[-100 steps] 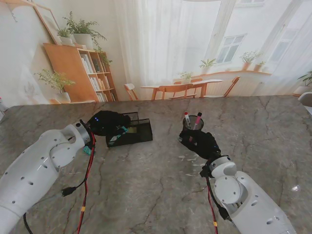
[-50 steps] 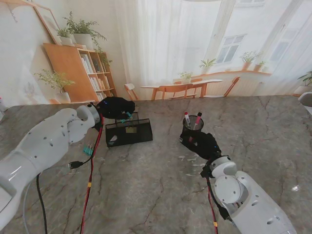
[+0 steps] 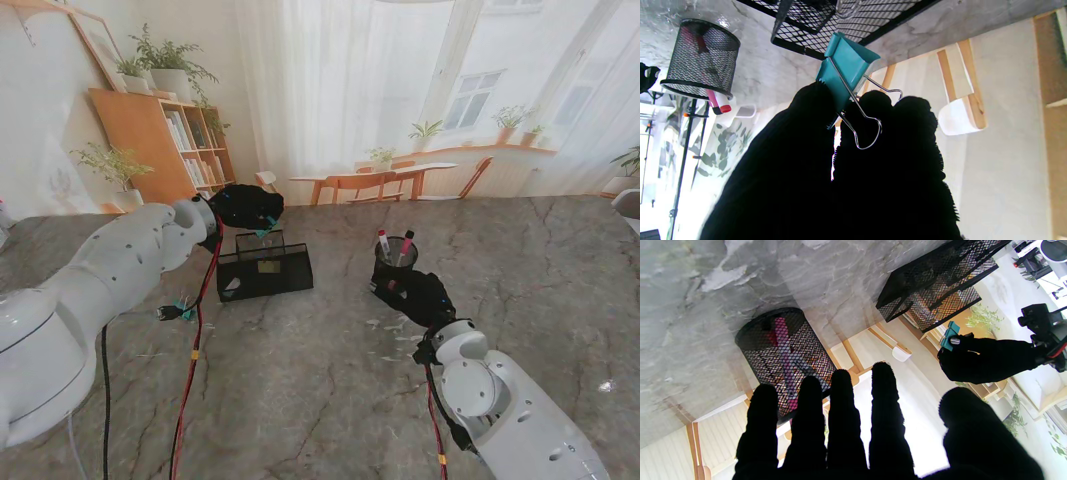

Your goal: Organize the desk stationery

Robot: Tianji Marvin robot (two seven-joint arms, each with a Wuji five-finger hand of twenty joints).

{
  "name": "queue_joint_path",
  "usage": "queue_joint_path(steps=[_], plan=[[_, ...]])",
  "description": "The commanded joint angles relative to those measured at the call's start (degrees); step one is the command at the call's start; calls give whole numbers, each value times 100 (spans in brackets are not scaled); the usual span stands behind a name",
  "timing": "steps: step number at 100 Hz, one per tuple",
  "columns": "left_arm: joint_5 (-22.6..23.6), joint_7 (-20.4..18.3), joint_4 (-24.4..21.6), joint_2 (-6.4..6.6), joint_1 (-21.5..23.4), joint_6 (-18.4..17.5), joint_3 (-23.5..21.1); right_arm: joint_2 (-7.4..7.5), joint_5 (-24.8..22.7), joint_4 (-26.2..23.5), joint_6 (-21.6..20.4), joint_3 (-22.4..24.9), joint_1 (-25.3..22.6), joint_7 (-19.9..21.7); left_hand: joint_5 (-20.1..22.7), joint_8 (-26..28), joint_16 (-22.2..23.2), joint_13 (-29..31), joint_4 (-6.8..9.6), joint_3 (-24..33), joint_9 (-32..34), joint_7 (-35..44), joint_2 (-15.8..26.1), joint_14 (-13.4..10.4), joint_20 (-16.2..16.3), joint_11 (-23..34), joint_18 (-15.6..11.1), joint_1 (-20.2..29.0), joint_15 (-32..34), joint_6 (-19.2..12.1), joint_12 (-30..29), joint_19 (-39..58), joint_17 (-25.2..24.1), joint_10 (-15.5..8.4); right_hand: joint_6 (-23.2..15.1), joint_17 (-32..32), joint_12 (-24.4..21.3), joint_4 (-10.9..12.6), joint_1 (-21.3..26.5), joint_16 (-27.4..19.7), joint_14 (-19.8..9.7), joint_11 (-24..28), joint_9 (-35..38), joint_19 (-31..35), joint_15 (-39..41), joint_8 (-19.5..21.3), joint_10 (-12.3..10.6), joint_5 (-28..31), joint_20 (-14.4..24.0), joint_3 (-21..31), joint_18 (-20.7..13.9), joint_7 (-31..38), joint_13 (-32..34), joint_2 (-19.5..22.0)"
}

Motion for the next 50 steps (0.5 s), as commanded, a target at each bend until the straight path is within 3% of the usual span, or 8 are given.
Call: queue_joint_path(steps=[1,13,41,50], plan=[[-35,-51,-58,-41,44,17,-13,3,-13,-17,8,19,-35,43,-154,-51,9,-288,261,100,45,160,151,-154,194,227,-800,514,56,-20,88,-41,93,-129,0,-97,61,-101,17,4,6,99,26,43,-10,109,40,112,-57,-144,-2,28,3,147],[-20,-111,-134,8,108,54,-36,0,-20,-15,-1,35,-47,15,-148,-75,-14,-304,241,11,26,136,172,-158,188,198,-785,552,31,-69,74,-63,67,-142,-3,-99,63,-101,17,4,16,104,38,42,-10,108,42,117,-57,-145,-1,28,2,154],[-5,-210,-133,82,138,80,5,-2,-12,-7,-26,43,-53,0,-237,-62,-50,-442,20,-729,-98,-25,459,-171,91,-31,-639,954,-256,-213,48,-329,-84,-252,-5,-101,61,-100,20,4,15,98,28,41,-10,107,41,117,-56,-148,-3,28,7,158],[29,-305,-291,166,185,151,-81,-3,-18,3,-33,45,-53,-11,-248,-117,-114,-608,-68,-1096,-200,-302,580,-50,4,-422,-243,1068,-577,-351,-117,-574,-266,-314,-11,-104,61,-100,19,4,11,99,32,38,-12,104,42,102,-57,-151,3,20,5,158]])
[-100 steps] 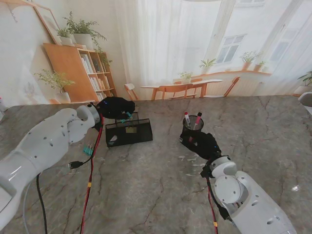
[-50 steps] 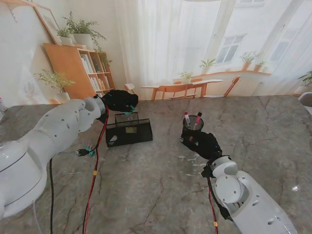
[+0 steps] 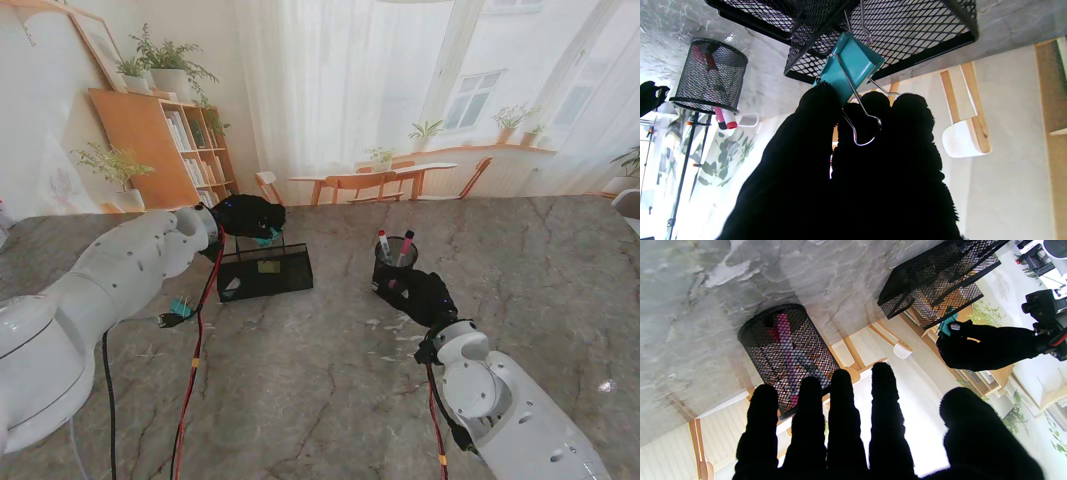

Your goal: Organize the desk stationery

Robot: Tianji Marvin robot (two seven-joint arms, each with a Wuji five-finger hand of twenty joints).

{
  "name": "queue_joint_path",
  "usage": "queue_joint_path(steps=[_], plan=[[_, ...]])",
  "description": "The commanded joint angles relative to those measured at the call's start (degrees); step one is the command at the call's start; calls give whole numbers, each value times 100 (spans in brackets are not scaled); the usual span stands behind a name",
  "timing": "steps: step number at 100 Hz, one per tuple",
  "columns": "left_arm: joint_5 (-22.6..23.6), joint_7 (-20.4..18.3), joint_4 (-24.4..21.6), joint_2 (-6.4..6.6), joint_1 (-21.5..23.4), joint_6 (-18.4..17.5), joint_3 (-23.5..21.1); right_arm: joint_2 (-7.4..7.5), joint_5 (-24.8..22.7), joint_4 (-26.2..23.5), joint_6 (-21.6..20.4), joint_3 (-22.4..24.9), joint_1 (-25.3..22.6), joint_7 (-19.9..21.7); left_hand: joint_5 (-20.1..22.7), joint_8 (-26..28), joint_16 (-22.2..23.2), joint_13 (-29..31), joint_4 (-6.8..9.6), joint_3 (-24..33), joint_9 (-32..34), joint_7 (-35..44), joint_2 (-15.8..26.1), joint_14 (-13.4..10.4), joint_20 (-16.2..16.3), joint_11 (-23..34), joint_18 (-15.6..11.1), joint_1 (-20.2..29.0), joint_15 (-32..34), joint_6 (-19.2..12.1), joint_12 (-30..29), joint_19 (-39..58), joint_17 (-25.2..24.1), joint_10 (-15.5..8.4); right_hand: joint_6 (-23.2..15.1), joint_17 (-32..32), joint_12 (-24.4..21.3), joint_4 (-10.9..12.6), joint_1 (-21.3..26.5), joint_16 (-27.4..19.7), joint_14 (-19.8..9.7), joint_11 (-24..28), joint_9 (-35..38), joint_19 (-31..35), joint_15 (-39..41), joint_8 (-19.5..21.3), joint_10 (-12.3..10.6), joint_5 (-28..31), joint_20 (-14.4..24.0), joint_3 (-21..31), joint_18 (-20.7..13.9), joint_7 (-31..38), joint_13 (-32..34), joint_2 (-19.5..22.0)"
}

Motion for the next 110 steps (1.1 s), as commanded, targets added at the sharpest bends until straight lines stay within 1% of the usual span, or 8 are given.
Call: queue_joint_path(steps=[1,7,16,24,39,59,72,110], plan=[[43,-95,-143,102,46,88,-61,-2,-6,11,-22,8,-22,55,-188,-80,-69,-341,-89,-186,-110,-290,290,-11,-3,-327,-142,419,-253,-186,-156,-218,-110,-85,-4,-99,61,-100,23,4,11,99,32,38,-12,105,44,117,-57,-97,-1,26,5,159],[90,-184,-284,179,87,154,-116,-3,-1,12,-19,9,-24,54,-226,-132,-401,-596,-156,-540,-403,-977,401,81,12,-772,289,429,-674,-216,-633,-665,-385,-53,-10,-96,62,-101,18,4,15,101,35,38,-13,105,38,108,-57,-100,-4,24,5,158],[170,-316,-512,304,163,264,-215,-4,3,8,-21,11,-29,51,-344,-251,-982,-1133,-212,-925,-1314,-2236,683,294,15,-605,950,231,-1480,-194,-2978,-1599,-1113,-37,-12,-96,62,-100,18,4,15,99,33,39,-13,105,33,117,-56,-100,-3,27,6,158],[272,-432,-758,433,243,372,-331,-6,4,11,-32,14,-30,38,-408,-598,-1396,-1620,-214,-1172,-1684,-3289,1229,469,-34,-1262,1363,-111,-2098,-148,-3620,-1509,-2076,-12,-9,-96,62,-100,19,4,15,98,32,38,-14,106,37,117,-56,-101,2,28,6,158],[512,-697,-1329,712,443,546,-680,-8,5,17,-45,16,-31,24,-667,-1259,-2382,-2476,-276,-1285,-2239,-4616,1412,676,-1424,-2157,2041,-642,-3275,-163,-4340,-1147,-3980,-10,-13,-95,63,-100,18,5,8,101,38,36,-14,106,33,116,-55,-101,-3,28,10,158],[878,-1129,-2133,1061,805,747,-1286,-10,9,30,-73,16,-29,10,-1207,-1700,-3379,-3609,-305,-1320,-2948,-5617,1570,958,-2557,-2795,2650,-1320,-4284,-182,-4916,-2480,-5218,-7,-8,-96,62,-100,17,4,8,98,30,32,-18,105,40,113,-55,-101,-13,27,7,162],[1231,-1498,-2872,1308,1268,890,-1992,-13,17,41,-90,11,-24,2,-1897,-2005,-3915,-4520,-300,-1329,-3718,-5978,1722,1170,-3336,-3033,2799,-1854,-4633,-168,-5238,-4179,-5338,88,-15,-93,62,-101,13,5,4,97,30,31,-18,105,43,111,-54,-104,-1,26,9,160],[2615,-2349,-5438,1743,3579,1136,-4616,-20,40,90,-182,-22,4,-27,-1998,-2348,-3935,-4598,-315,-1344,-3773,-5944,2032,1338,-2718,-3002,2920,-2036,-4690,-71,-5364,-4548,-5338,272,0,-94,61,-100,13,3,3,97,34,25,-24,108,34,131,-52,-101,-2,35,11,158]])
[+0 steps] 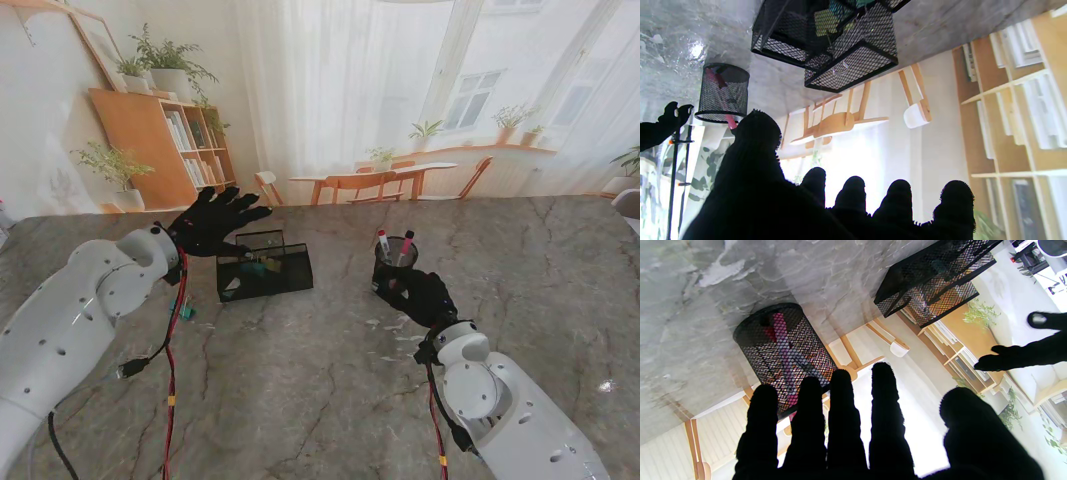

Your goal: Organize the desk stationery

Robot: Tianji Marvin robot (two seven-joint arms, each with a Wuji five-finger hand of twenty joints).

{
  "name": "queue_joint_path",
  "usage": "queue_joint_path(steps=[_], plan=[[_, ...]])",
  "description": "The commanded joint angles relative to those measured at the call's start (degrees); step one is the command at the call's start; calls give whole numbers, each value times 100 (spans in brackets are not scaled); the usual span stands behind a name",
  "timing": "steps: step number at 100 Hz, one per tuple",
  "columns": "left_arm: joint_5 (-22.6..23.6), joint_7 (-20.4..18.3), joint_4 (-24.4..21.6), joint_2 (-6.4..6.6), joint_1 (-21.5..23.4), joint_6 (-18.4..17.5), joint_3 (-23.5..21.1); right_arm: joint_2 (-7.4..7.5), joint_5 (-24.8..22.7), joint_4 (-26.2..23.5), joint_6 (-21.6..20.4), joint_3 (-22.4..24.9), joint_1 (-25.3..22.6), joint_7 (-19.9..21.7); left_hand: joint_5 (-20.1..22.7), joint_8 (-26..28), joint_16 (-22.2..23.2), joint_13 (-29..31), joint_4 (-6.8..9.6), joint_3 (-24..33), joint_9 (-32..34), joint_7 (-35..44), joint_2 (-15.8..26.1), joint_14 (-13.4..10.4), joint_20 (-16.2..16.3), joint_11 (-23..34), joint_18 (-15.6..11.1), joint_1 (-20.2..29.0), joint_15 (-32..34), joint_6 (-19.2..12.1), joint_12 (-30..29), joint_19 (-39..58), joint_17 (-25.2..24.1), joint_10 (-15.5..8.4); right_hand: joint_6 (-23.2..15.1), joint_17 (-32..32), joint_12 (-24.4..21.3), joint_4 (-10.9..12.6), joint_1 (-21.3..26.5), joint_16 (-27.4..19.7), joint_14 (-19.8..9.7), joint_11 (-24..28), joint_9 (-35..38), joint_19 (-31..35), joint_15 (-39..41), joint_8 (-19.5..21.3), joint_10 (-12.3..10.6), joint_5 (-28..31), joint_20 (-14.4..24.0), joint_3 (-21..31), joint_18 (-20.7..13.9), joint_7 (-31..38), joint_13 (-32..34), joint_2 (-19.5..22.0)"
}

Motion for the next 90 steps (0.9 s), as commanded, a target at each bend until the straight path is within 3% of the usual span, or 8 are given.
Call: queue_joint_path(steps=[1,19,38,60,76,90], plan=[[39,-4,-120,128,347,41,-99,-14,19,29,-44,-16,0,58,-252,111,87,-130,-334,-126,-103,8,332,110,176,27,275,-119,77,52,171,99,-93,101,-5,-93,61,-100,14,3,8,97,33,25,-24,107,35,120,-52,-101,-2,30,11,157],[626,-137,-1012,182,1418,205,-981,-15,36,60,-86,-52,29,65,-139,563,242,114,-355,-138,173,179,411,170,395,151,300,-96,341,153,407,993,-23,191,-11,-88,62,-101,11,5,17,98,34,26,-23,105,36,119,-50,-102,-6,28,17,155],[794,-151,-1388,151,2128,843,-1385,-8,56,103,-110,-132,86,128,-77,709,391,412,-359,-148,427,170,402,297,423,229,225,-165,478,439,571,1660,104,425,-11,-90,62,-100,15,5,12,96,28,27,-25,106,34,117,-48,-99,-2,29,11,158],[658,-18,-1321,89,2412,1593,-1408,-5,76,141,-140,-195,131,166,-126,716,554,639,-349,-155,637,137,371,371,491,282,-97,-350,618,1384,639,1979,227,1014,-12,-89,62,-100,15,7,13,98,32,28,-20,106,39,113,-47,-99,1,28,19,159],[516,46,-1124,65,2427,1947,-1338,6,52,137,-154,-203,139,196,-117,751,639,690,-343,-153,650,176,332,396,524,309,-138,-445,662,1704,681,2067,301,1103,-11,-90,61,-100,15,5,11,96,32,25,-24,106,40,115,-48,-98,-1,28,11,160],[516,134,-966,73,2469,1929,-1368,21,-7,149,-194,-207,150,211,-155,772,684,705,-336,-140,589,180,287,351,545,313,-180,-478,669,1653,730,2106,317,1000,-13,-90,62,-100,13,5,11,98,31,27,-26,106,34,114,-47,-98,8,27,9,164]])
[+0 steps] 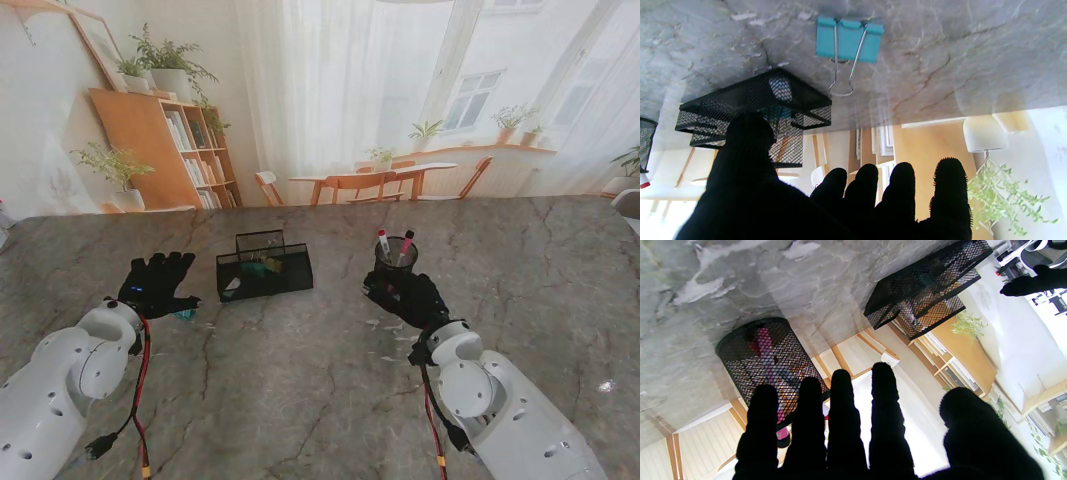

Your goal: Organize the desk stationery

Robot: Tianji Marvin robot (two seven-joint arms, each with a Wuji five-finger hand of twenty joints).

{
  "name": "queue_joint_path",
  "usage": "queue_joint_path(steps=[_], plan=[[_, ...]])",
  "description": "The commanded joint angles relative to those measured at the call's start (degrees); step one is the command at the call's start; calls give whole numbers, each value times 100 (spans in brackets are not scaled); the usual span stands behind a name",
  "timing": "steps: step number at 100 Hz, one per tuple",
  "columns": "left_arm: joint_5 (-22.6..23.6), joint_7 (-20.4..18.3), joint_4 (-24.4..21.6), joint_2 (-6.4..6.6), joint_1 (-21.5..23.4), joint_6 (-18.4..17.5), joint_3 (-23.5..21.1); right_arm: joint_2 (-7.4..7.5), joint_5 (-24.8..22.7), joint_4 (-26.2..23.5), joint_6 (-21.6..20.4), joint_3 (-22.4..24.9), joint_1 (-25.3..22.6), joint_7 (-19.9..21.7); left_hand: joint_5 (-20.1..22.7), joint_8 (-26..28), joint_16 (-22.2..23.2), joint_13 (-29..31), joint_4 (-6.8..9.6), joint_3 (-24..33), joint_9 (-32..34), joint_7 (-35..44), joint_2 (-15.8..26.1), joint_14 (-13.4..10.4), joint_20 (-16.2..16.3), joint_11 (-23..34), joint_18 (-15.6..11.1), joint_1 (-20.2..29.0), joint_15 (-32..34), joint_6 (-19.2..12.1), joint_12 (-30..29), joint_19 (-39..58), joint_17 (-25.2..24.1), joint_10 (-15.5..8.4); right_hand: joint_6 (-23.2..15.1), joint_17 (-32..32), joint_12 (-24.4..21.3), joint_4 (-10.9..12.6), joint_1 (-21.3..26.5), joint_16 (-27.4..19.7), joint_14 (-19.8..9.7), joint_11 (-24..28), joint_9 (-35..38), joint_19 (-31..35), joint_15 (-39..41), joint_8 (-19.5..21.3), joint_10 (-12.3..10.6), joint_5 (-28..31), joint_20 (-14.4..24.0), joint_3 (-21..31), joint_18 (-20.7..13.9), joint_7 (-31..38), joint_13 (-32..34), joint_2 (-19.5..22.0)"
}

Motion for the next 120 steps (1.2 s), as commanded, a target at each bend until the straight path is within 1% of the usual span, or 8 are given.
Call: queue_joint_path(steps=[1,26,36,44,65,83,102,120], plan=[[40,69,122,-5,89,-96,-33,15,-34,25,-59,-8,4,92,-164,91,29,67,-335,-83,-22,93,290,64,141,14,-92,-189,50,144,96,71,9,53,-6,-90,61,-100,12,4,14,97,30,27,-27,106,28,116,-47,-99,7,27,9,162],[114,160,380,53,239,-700,-387,44,-150,17,-108,-12,8,125,-228,97,-34,-54,-326,-72,-307,57,207,-73,48,-115,-179,-251,-125,-53,25,-178,-51,-222,-3,-87,61,-100,17,5,21,96,31,28,-26,106,34,110,-47,-99,2,26,12,161],[182,197,454,69,300,-768,-469,52,-172,13,-114,-44,22,151,-240,71,-91,-93,-327,-71,-339,28,221,-54,5,-141,-136,-283,-173,-6,-47,-338,-49,-183,-7,-91,60,-99,20,5,13,95,25,25,-25,105,33,100,-48,-99,0,23,13,168],[139,308,483,45,357,-610,-459,59,-177,22,-123,-84,47,189,-193,62,-85,-36,-327,-71,-256,37,234,5,31,-111,-81,-294,-134,82,-60,-317,0,-90,-2,-89,61,-100,15,6,12,98,32,28,-22,108,38,117,-47,-102,-2,30,17,169],[-347,609,598,-78,322,134,-134,66,-126,94,-151,-213,142,288,-205,19,62,109,-320,-77,-108,31,237,201,310,-44,174,-373,75,297,-44,118,-2,186,-3,-91,62,-99,14,5,17,99,32,34,-22,110,40,122,-47,-102,5,33,13,167],[-538,561,561,-125,239,617,150,66,-86,141,-155,-266,185,329,-257,24,379,326,-317,-69,72,33,168,347,603,72,388,-566,367,407,165,786,66,342,6,-92,62,-98,20,5,8,101,34,36,-18,113,37,124,-48,-100,1,37,12,168],[-309,583,552,-112,197,907,381,70,-49,84,-98,-277,175,398,-263,97,903,458,-325,-67,241,15,194,360,947,282,280,-645,734,538,723,1424,160,300,11,-94,62,-98,19,6,16,100,29,39,-15,114,41,136,-49,-102,2,42,9,167],[-64,636,665,-91,48,1159,624,72,-27,91,-97,-302,197,439,-284,501,1617,562,-320,-67,352,240,153,393,1399,521,61,-279,1385,606,1508,2183,357,344,-7,-88,62,-99,19,5,9,98,26,43,-13,112,31,120,-50,-103,-10,34,11,171]])
